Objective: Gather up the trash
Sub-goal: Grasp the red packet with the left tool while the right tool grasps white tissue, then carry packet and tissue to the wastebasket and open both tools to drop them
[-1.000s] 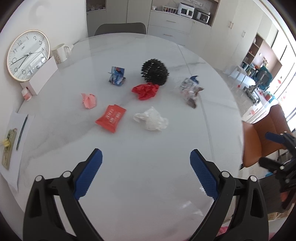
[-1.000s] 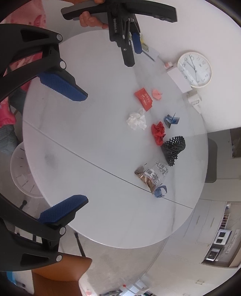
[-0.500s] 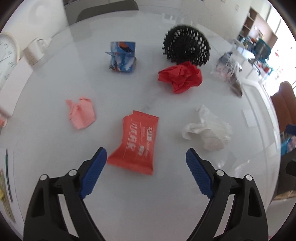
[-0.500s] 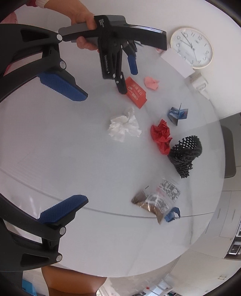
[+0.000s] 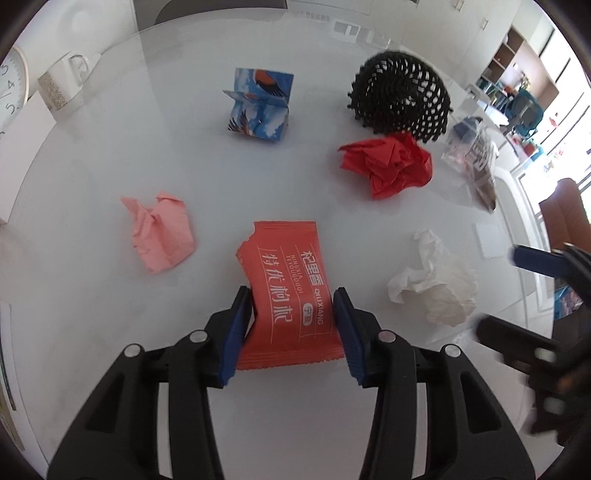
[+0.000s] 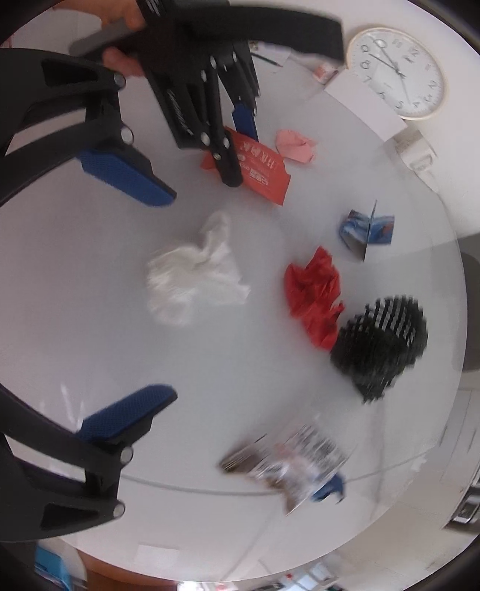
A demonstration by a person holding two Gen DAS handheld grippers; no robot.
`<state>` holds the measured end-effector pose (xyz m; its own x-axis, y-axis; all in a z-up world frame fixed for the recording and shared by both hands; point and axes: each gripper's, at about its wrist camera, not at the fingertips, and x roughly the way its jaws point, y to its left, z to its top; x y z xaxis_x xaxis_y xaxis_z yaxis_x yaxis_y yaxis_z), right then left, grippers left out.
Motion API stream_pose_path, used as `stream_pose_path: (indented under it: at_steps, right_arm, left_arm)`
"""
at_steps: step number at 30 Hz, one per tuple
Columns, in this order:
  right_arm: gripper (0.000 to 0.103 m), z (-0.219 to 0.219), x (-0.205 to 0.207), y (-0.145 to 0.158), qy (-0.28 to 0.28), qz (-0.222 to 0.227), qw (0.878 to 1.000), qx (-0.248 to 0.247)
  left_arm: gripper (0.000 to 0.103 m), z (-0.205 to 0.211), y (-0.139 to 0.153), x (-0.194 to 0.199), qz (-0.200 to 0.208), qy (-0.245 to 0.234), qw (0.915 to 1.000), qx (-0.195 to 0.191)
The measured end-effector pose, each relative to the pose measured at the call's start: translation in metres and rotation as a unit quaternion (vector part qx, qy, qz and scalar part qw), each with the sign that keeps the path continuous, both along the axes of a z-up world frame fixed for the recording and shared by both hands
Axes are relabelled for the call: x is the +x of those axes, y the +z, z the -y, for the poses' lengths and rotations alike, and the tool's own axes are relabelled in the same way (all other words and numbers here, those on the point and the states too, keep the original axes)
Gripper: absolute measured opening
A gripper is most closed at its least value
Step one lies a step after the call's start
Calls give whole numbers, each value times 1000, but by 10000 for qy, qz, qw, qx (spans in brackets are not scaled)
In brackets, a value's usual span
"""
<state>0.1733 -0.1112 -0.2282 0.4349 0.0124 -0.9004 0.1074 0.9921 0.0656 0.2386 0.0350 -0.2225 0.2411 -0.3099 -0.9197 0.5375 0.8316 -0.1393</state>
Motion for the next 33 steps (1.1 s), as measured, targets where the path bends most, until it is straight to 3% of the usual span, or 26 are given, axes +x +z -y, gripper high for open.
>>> stream_pose_path:
  at_steps: [1, 3, 5, 6, 8, 14, 21, 28, 33]
  right_arm:
    - [92, -4, 6, -4, 53, -32, 9999, -98]
    - [79, -12, 16, -15, 191, -203, 9992, -300]
    - [39, -17, 22, -26, 260, -451, 9977, -443]
    - [28, -16, 22, -30, 280, -510, 9977, -337]
    - [18, -14, 18, -26, 246, -429, 9985, -228]
    - [17, 20, -29, 8, -62, -133, 9997, 183]
    - [17, 86, -139, 52, -578, 271, 9972, 392]
    - [19, 147, -250, 54, -584, 221, 9977, 258]
    - [19, 184, -319, 29, -279, 66, 9990, 333]
  left_arm:
    - [45, -3, 4, 0, -35, 31, 10000, -47]
    - [45, -9, 10, -1, -63, 131, 9999, -66]
    - [45, -15, 15, -4, -66, 226, 9997, -57]
    - [45, -17, 19, -6, -65, 271, 9996, -48]
    - [45, -18, 24, -11, -3, 297, 9996, -27]
    - [45, -9, 56, -41, 222, 143, 9996, -102]
    - [45, 37, 92, -111, 372, -444, 9976, -372]
    - [45, 96, 117, -194, 382, -873, 9929, -708]
    - [45, 141, 120, -257, 223, -1076, 9900, -879]
